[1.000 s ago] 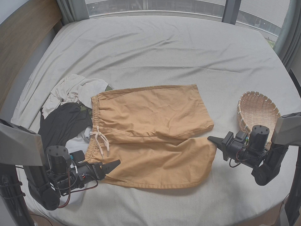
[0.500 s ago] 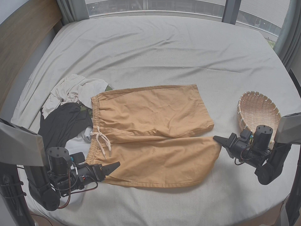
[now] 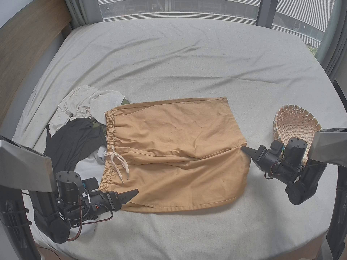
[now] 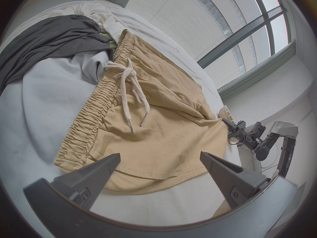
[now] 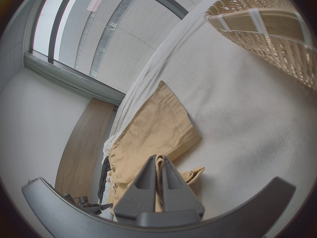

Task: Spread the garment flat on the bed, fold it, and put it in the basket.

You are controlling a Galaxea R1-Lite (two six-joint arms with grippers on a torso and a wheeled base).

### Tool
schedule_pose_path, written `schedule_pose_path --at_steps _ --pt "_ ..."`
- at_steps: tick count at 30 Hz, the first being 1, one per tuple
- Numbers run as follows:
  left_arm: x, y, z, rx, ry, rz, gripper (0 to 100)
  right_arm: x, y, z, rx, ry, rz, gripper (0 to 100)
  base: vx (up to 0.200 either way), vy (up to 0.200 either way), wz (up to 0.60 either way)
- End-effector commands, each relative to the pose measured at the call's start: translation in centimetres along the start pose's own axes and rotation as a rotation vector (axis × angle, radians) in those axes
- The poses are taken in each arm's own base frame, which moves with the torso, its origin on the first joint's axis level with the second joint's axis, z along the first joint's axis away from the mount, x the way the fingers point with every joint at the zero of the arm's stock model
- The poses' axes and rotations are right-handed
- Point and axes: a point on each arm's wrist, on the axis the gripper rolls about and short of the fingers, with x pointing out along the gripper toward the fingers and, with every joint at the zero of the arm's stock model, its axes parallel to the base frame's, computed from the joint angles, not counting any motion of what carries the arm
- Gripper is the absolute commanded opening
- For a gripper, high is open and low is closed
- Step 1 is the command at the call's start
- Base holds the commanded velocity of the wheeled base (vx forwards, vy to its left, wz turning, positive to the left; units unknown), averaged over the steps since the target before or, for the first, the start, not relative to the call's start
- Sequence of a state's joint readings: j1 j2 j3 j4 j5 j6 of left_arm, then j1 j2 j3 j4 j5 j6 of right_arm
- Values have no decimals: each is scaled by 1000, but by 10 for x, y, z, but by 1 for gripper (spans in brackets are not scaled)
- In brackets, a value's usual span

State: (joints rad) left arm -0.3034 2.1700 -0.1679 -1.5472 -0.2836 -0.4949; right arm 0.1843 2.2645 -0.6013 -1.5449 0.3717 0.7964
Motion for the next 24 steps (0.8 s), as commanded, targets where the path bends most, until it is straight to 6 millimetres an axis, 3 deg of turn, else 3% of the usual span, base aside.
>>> schedule_pose_path --at_steps 1,6,7,12,16,17,24 --pt "0 1 -2 -4 9 6 100 5 0 4 -12 -18 15 0 0 0 0" --pt "0 2 -2 -5 8 7 100 5 -3 7 -78 -30 7 0 0 0 0" --pt "0 2 -2 -5 10 8 100 5 -2 8 -91 -32 6 100 0 0 0" --pt "-1 2 -2 -6 12 9 100 -1 9 16 -113 -121 -41 100 0 0 0" --pt "-2 2 -4 -8 19 13 100 -17 16 14 -134 -117 -73 100 0 0 0" --pt "-1 3 -4 -10 20 15 100 -30 19 9 -155 -93 -95 100 0 0 0" --pt "-2 3 -5 -11 23 17 100 -68 17 -5 -138 -21 -175 100 0 0 0"
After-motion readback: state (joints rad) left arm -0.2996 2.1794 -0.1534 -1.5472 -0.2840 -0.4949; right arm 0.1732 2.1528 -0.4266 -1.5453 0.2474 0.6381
